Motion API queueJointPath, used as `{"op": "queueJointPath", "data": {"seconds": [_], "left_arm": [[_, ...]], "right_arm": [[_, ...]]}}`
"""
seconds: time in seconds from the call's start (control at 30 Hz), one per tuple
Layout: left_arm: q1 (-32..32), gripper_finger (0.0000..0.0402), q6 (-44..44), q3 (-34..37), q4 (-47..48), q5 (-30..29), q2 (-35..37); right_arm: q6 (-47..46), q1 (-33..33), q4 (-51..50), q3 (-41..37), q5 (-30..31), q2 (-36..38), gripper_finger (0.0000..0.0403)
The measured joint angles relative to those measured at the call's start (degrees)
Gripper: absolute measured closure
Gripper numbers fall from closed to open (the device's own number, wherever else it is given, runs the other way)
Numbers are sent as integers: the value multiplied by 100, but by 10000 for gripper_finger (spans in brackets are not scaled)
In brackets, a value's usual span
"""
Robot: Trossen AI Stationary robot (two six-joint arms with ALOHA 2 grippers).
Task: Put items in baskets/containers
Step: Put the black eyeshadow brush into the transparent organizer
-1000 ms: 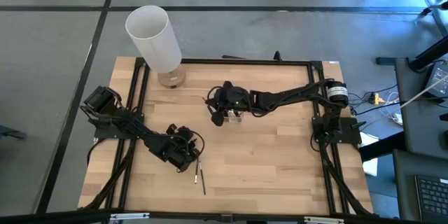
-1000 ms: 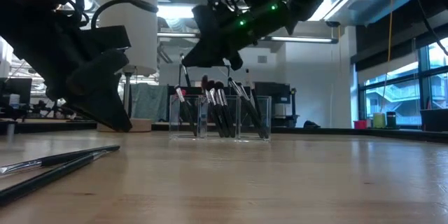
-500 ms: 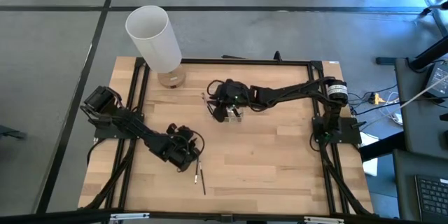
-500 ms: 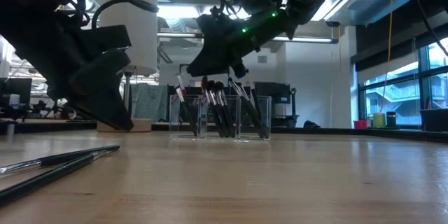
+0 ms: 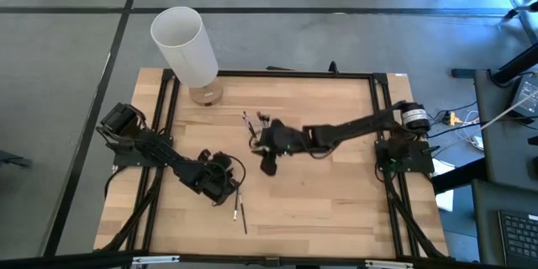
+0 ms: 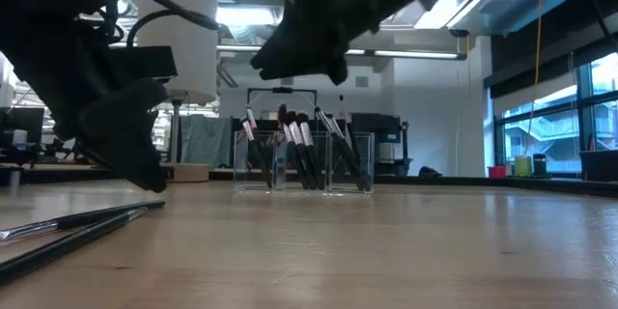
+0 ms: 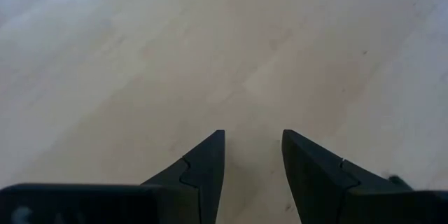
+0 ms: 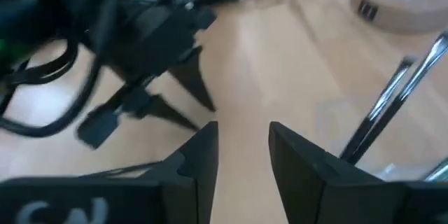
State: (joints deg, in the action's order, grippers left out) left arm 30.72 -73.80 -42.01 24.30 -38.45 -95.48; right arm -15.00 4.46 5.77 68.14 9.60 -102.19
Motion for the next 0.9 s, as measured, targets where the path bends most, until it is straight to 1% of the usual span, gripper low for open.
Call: {"op": "queueJointPath", "data": {"seconds": [0.13,0.2,0.3,0.37,0.43,0.5,0.57,0.7,0.8,0.9], "left_arm": [[4,263,-66,-318,448,531,88],[5,263,-67,-494,586,725,143],[72,263,-47,-748,569,786,208],[116,263,161,-884,569,872,208],[170,263,446,-978,566,911,208],[195,263,583,-1014,611,879,208],[194,263,558,-1044,841,804,217],[179,263,-71,-1125,1780,757,274],[211,263,-819,-1142,2560,736,344],[387,263,-1445,-1142,3166,684,380]], "right_arm": [[-705,504,-446,0,109,-35,277],[-837,770,-828,2,128,-100,277],[-793,1210,-1281,-2,367,-136,277],[-379,1484,-1297,-2,477,-131,276],[337,1674,-1265,-2,391,-131,276],[1095,1771,-1098,-2,100,-131,276],[1649,1765,-822,15,-261,-184,276],[2569,1583,-919,483,-766,-644,276],[3093,1424,-1205,1126,-981,-1133,276],[3757,1332,-1498,1852,-1204,-1683,276]]}}
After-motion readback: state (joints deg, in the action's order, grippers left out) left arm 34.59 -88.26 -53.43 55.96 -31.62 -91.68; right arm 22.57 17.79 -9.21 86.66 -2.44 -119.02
